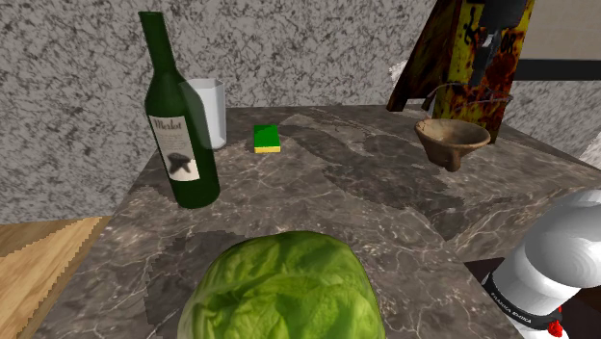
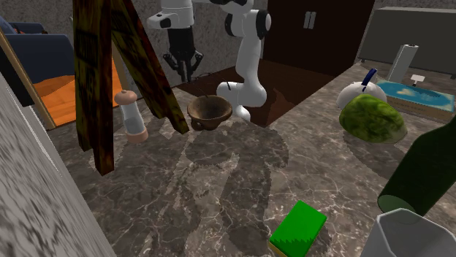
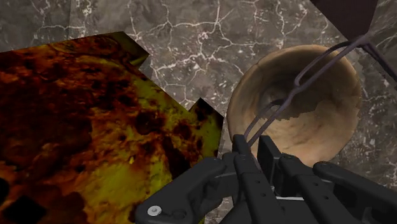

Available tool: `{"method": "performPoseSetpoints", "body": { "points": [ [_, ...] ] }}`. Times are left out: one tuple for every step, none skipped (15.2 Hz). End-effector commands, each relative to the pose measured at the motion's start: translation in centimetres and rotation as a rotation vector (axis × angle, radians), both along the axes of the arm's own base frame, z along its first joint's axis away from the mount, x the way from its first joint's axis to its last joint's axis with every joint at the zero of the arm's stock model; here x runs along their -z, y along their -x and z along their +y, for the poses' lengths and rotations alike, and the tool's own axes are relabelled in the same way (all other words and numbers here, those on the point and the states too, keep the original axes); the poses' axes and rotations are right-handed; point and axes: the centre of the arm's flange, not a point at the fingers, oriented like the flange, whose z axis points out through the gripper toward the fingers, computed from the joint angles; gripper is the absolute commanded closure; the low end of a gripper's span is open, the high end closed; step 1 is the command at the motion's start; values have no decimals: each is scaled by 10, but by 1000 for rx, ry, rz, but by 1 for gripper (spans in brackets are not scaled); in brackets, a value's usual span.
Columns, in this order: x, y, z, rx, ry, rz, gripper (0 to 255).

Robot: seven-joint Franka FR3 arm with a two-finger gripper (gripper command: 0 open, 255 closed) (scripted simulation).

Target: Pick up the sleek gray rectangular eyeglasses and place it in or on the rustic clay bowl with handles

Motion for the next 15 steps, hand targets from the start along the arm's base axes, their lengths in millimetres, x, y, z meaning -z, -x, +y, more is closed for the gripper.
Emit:
{"method": "performPoseSetpoints", "body": {
  "points": [
    [10, 1, 0, 0, 0, 0, 255],
    [15, 1, 0, 0, 0, 0, 255],
    [21, 1, 0, 0, 0, 0, 255],
    [26, 1, 0, 0, 0, 0, 255],
    [31, 1, 0, 0, 0, 0, 255],
    [36, 1, 0, 0, 0, 0, 255],
    [42, 1, 0, 0, 0, 0, 255],
    [47, 1, 0, 0, 0, 0, 255],
    [52, 1, 0, 0, 0, 0, 255],
    [58, 1, 0, 0, 0, 0, 255],
    [63, 1, 0, 0, 0, 0, 255],
    [68, 1, 0, 0, 0, 0, 255],
    [69, 1, 0, 0, 0, 0, 255],
    [69, 1, 0, 0, 0, 0, 255],
    [69, 1, 0, 0, 0, 0, 255]
  ]
}}
